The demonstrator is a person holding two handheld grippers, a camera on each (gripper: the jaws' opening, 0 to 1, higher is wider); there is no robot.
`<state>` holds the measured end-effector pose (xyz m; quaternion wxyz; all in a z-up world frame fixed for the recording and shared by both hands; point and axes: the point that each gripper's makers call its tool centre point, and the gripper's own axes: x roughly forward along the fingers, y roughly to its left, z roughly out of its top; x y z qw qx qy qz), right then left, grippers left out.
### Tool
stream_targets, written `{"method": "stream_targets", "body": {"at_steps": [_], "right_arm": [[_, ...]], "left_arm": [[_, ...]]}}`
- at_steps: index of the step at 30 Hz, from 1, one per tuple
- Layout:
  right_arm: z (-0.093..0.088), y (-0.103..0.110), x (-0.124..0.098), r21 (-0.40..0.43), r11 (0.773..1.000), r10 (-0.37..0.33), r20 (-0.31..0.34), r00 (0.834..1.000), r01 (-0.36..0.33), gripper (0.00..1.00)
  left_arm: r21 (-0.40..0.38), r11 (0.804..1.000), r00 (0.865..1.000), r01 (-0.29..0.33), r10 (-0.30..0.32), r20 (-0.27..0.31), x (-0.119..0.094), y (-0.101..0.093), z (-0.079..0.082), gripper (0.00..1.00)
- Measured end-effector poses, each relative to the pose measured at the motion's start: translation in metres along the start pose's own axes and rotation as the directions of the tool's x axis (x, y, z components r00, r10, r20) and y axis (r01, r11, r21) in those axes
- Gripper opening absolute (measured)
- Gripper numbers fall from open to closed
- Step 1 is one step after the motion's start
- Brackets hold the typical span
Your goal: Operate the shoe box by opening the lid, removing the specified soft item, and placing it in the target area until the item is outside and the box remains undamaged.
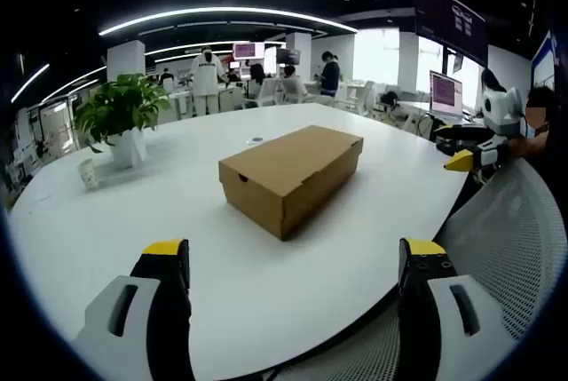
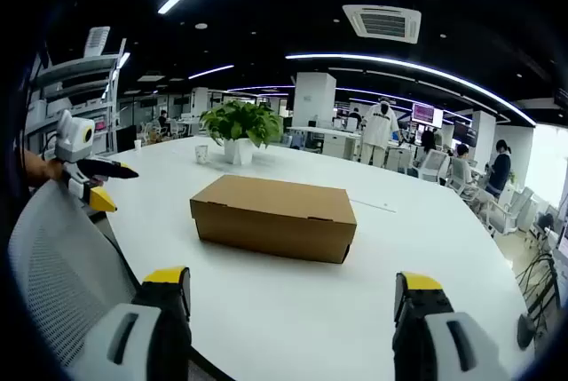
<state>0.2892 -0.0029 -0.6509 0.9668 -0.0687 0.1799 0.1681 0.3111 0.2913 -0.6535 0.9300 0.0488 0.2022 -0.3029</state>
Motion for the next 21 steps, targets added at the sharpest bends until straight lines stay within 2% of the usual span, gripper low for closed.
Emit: {"method": "stream_targets", "body": {"at_steps": [21], "right_arm": [[-0.0011,-0.0002,0.0002,-0.007,1.000,0.001,-0.008,1.000,-0.001,0.98]], "left_arm": [[-0.004,1.000,1.000,-0.001,0.001,0.001,0.0003,0.0006,0.0001,0.99]]}}
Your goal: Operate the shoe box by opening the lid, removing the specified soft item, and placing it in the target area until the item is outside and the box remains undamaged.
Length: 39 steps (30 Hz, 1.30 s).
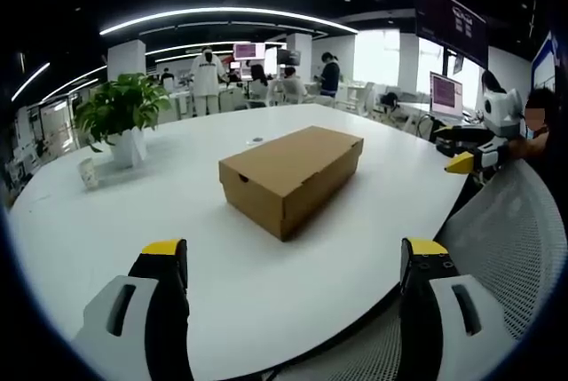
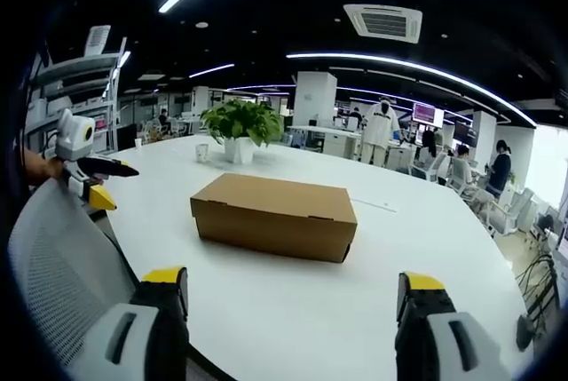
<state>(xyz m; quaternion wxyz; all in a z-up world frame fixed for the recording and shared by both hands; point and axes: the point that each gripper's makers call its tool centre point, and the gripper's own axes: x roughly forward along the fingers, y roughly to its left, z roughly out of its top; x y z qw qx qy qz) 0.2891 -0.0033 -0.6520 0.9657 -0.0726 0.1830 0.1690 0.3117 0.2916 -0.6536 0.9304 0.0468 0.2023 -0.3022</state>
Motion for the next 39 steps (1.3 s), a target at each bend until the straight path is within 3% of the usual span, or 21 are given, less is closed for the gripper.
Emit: {"method": "stream_targets", "body": {"at_steps": [34,39], "right_arm": [[0.002,-0.006,-0.003,0.054,0.998,0.014,-0.018,1.000,-0.013,0.99],[0.011,-0.010,-0.001,0.039,0.999,0.026,-0.014,1.000,-0.025,0.99]], "left_arm": [[0.046,0.999,0.998,0.000,0.003,-0.055,-0.001,-0.001,-0.005,0.99],[0.072,0.997,0.996,-0.019,0.026,-0.088,0.002,0.012,-0.001,0.99]]}}
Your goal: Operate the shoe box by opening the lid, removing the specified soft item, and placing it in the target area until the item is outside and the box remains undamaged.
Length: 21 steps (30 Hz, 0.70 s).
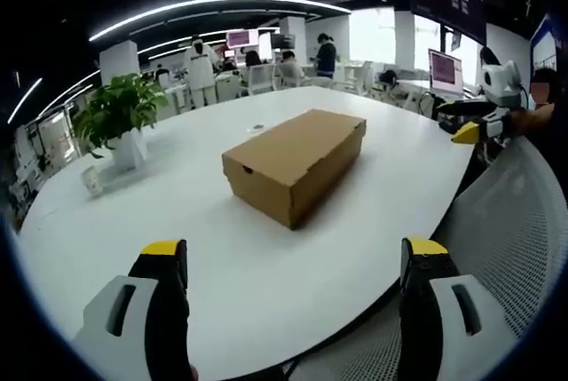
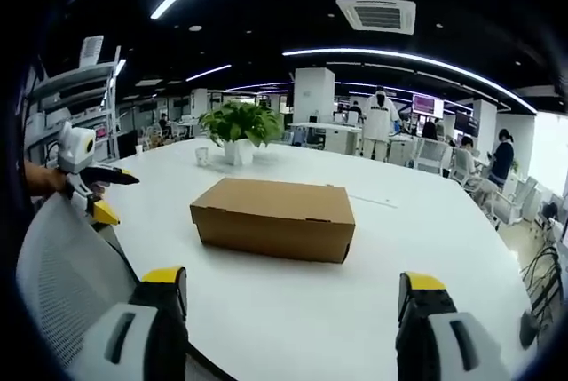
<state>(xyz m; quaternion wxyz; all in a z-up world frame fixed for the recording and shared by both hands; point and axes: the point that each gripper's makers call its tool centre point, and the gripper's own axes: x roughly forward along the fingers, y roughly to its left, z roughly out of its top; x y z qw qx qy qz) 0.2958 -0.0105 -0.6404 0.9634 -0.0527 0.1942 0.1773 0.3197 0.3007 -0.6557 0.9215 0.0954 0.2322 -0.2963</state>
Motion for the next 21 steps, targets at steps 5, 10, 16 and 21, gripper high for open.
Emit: {"method": "stream_targets", "body": {"at_steps": [5,10,16,21], "right_arm": [[0.006,-0.005,0.005,-0.037,0.999,0.023,-0.008,1.000,-0.023,0.99],[0.008,-0.009,0.011,-0.047,0.998,0.038,-0.016,0.999,-0.039,0.99],[0.009,-0.012,0.022,-0.064,0.996,0.059,-0.023,0.998,-0.060,0.99],[0.010,-0.018,0.034,-0.081,0.993,0.084,-0.025,0.996,-0.086,0.99]], "left_arm": [[-0.047,0.999,1.000,-0.006,0.006,-0.003,0.003,0.010,0.011,0.99],[-0.037,0.999,1.000,-0.015,0.014,-0.014,0.012,0.015,0.020,0.99],[-0.046,0.999,0.999,-0.022,0.021,-0.026,0.026,0.018,0.021,0.99],[-0.052,0.998,0.999,-0.026,0.024,-0.032,0.041,0.016,0.022,0.99]]}}
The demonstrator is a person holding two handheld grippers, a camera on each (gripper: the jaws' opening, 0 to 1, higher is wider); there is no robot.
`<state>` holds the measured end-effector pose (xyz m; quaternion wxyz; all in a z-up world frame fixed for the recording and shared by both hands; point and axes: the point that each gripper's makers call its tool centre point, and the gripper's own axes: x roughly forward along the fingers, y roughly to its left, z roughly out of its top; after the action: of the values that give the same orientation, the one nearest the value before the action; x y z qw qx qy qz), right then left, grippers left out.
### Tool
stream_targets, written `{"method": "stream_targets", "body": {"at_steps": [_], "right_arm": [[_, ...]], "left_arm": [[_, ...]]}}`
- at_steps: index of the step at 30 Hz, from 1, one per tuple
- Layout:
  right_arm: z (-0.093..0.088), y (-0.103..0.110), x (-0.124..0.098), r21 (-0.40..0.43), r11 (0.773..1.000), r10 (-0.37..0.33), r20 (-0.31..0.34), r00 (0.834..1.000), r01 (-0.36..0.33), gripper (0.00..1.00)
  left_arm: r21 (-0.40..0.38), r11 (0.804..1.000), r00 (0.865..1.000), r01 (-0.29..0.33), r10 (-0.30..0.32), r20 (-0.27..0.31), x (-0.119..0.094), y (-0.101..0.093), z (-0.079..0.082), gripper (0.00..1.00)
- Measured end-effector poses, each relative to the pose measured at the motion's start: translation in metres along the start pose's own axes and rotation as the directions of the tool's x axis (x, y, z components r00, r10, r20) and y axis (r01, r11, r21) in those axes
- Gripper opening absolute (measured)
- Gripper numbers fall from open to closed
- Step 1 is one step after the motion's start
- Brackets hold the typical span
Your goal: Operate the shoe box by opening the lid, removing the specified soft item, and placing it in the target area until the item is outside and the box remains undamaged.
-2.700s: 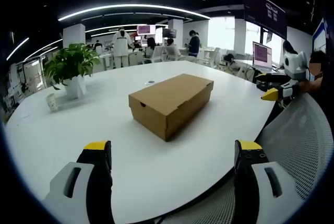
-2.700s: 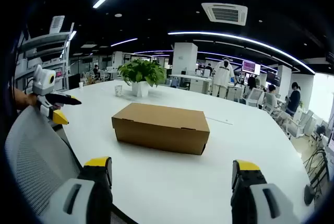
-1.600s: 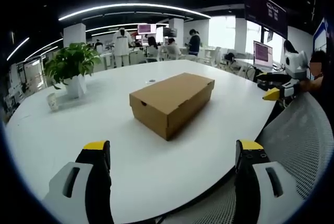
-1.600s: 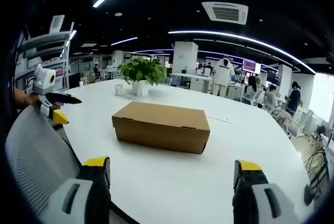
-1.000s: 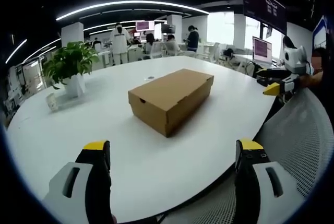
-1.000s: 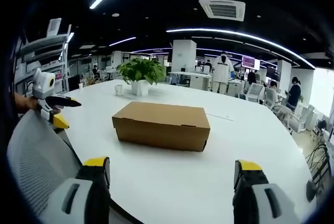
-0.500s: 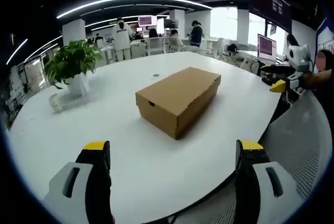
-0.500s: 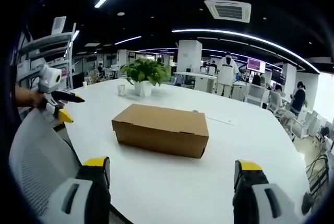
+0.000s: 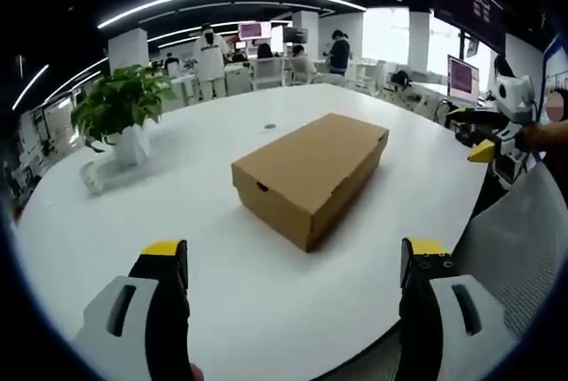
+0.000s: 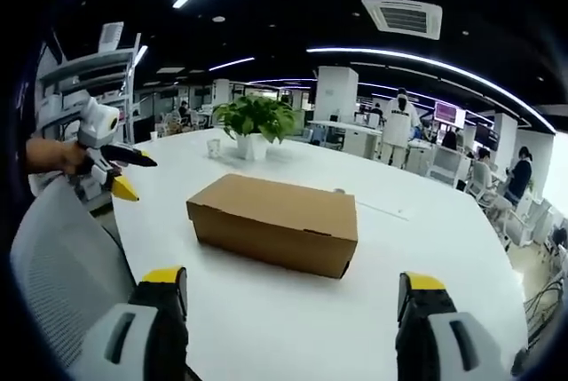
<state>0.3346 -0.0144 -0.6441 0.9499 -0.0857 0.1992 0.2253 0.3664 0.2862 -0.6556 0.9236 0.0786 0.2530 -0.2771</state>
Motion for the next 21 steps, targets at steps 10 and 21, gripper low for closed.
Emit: {"method": "stream_targets", "body": {"at_steps": [10,21], "right_arm": [[0.004,-0.015,0.021,-0.032,0.999,0.040,0.012,0.999,-0.040,0.95],[-0.004,-0.036,0.049,-0.035,0.997,0.061,-0.027,0.998,-0.062,0.95]], "left_arm": [[0.002,1.000,1.000,0.009,-0.009,-0.016,0.025,-0.005,0.003,0.99],[0.007,1.000,0.999,0.030,-0.030,-0.031,0.053,-0.012,0.007,0.99]]}}
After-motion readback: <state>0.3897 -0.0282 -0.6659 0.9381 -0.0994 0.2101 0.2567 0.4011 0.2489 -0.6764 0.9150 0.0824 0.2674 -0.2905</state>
